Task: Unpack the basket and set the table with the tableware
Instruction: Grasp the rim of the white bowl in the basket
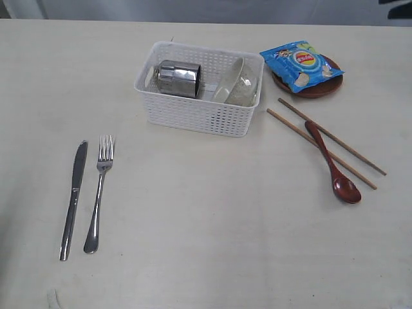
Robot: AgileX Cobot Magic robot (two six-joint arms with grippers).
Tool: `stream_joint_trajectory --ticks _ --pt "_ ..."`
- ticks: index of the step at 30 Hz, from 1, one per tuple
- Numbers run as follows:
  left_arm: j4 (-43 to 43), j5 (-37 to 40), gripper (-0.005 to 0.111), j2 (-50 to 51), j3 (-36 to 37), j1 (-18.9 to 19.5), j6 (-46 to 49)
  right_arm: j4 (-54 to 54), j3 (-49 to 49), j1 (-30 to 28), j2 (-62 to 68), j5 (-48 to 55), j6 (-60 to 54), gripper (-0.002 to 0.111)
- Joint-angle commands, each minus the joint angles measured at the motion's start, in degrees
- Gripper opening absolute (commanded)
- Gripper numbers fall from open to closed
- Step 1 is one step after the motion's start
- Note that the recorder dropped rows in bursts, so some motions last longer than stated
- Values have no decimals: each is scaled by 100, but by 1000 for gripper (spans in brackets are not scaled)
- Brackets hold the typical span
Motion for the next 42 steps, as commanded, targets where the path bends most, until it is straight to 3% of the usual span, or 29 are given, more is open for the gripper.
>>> stream_joint_trajectory --ticks 1,11,15,19,33,35,39,42 --pt "-23 -3 0 -11 13 -29 -13 -274 -14 617 -777 154 301 38" --pt "-23 -3 0 -11 13 -29 -13 -3686 -3 3442 -1464 154 2194 38" --pt "-23 -3 0 -11 13 -29 -13 -4310 -3 4148 -1236 154 2647 38" --pt "-23 -3 0 -11 13 -29 -13 -4358 -3 4398 -940 154 2889 38" --pt "-23 -3 0 -11 13 -29 -13 -4735 -3 4398 -48 154 3221 38" --pt "-23 -3 0 -11 13 -29 -13 -4735 -3 4398 -3 154 3209 31" --pt "-8 -3 0 -11 13 -29 -13 -4772 -3 4398 -38 154 3044 -1" --pt "-8 -3 0 -11 13 -29 -13 -5227 -3 4374 -186 154 3030 -1"
